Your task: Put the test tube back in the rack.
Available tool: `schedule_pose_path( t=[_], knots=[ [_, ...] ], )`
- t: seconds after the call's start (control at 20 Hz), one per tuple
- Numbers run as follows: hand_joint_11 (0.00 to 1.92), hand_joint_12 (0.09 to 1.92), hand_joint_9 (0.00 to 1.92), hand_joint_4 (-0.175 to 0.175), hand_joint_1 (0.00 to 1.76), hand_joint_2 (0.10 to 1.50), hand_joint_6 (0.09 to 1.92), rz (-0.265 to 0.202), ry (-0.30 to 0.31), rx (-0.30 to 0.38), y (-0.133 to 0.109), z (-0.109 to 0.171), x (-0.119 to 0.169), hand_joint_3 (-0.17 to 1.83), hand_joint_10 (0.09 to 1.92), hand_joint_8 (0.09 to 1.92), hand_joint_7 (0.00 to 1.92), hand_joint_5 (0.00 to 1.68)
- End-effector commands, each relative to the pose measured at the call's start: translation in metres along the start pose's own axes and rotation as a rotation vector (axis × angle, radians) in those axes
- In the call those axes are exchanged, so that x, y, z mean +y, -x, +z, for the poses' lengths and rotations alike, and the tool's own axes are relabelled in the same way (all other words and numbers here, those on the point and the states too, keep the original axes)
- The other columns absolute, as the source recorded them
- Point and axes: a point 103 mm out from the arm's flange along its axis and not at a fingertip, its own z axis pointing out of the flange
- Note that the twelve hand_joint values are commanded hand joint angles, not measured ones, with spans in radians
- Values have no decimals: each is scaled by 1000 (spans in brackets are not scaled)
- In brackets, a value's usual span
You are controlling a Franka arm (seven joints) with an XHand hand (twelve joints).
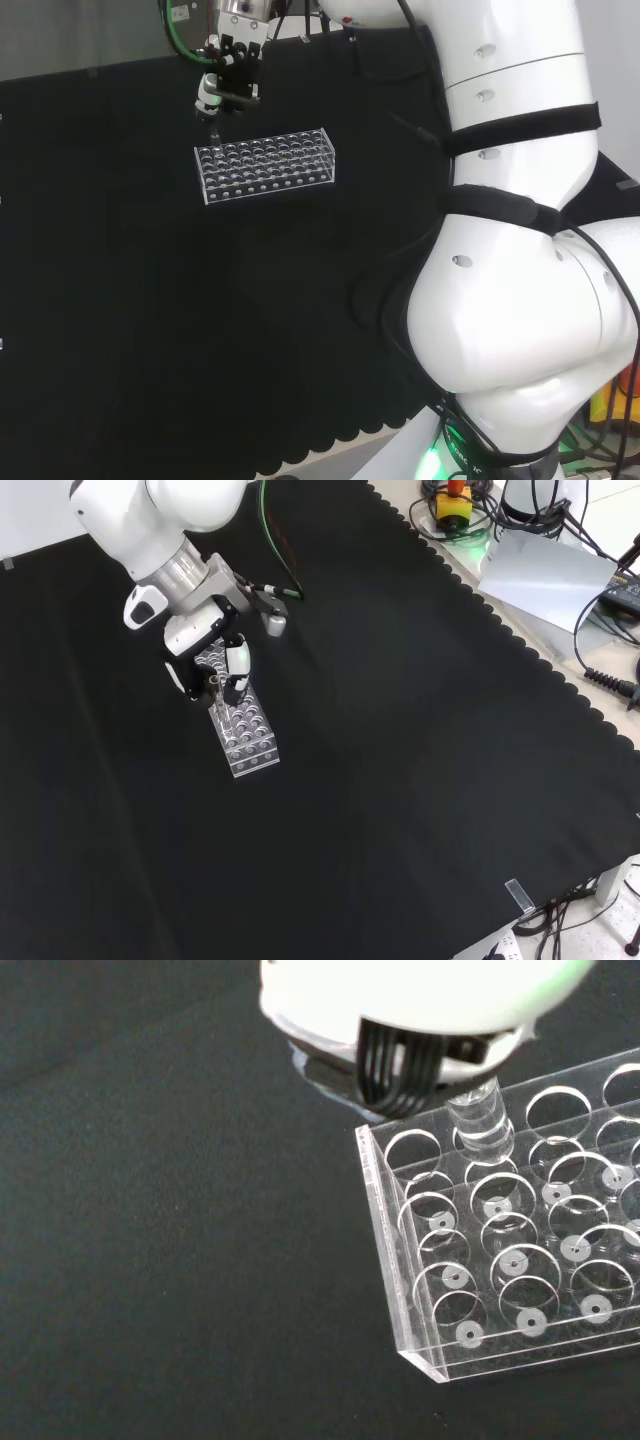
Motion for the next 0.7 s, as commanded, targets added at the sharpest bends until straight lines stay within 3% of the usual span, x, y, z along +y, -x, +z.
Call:
schedule_pose_path(
  t=[0.05,0.4,0.7],
  knots=[
    [1154,954,1330,-175,1432,700,298,11,-18,-5,10,7,9,513,480,727,1378,1307],
    [1153,955,1330,-175,1432,700,297,27,-28,-12,22,13,20,513,480,726,1378,1307],
    [1152,955,1330,-175,1432,700,297,28,-40,-63,16,15,26,514,481,726,1378,1308]
  ],
)
